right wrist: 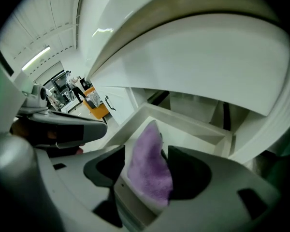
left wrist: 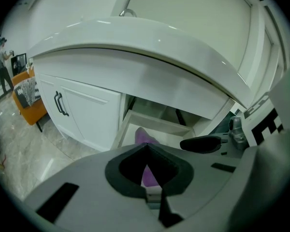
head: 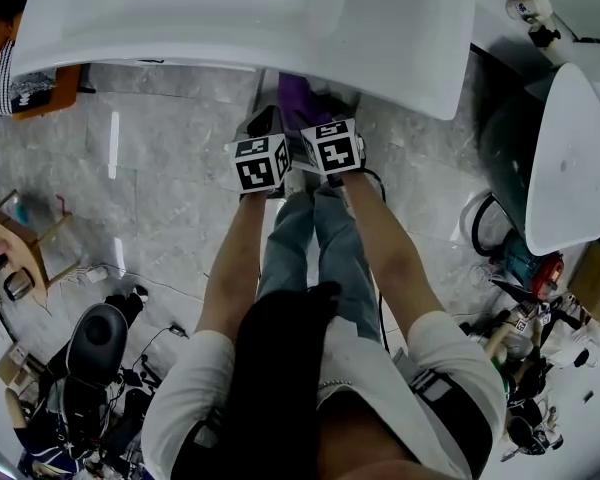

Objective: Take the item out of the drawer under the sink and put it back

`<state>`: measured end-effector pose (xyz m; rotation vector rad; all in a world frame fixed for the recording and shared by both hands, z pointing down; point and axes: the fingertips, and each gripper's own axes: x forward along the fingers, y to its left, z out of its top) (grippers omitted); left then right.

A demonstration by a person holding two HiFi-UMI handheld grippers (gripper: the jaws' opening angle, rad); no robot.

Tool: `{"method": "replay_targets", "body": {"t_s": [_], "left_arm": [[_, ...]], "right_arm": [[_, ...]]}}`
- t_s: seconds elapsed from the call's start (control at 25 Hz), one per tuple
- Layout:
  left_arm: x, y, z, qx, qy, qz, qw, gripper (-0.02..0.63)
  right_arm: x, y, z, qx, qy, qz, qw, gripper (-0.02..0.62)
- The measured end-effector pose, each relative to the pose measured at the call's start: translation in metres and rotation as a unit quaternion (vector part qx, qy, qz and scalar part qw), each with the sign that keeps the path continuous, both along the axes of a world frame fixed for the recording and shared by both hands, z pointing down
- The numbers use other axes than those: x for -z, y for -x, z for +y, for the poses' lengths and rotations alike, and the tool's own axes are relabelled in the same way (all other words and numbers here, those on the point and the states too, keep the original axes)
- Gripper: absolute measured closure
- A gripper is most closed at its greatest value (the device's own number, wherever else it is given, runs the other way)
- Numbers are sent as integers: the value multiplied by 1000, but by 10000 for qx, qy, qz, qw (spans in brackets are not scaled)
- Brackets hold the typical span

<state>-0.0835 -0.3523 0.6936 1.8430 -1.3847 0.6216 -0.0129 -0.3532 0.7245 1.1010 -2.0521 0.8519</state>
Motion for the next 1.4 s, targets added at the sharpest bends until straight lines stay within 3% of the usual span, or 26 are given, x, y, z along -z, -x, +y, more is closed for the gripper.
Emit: {"method": "replay_targets", "body": {"t_s": [0.28,0.56,0.72,1.16,1.4], "left_arm": [[24,7,4,14,-179,60,9998,603],[62,-11,10,15,-486,123,9987,603],[85,-4,17,-23,-580,225,9981,603],[161,-15,27,-300,-1014,456,9934,603],[194,-30,35,-370,-1275,664,9889,603]], "right_arm": [[43,10,3,-143,-290,-146,9994,325],[84,-16,12,-409,-565,-241,9973,326],[120,-18,15,-790,-804,-264,9933,373],[197,-17,21,-882,-1221,-93,9885,507],[227,-19,34,-877,-1409,-253,9858,580]]}}
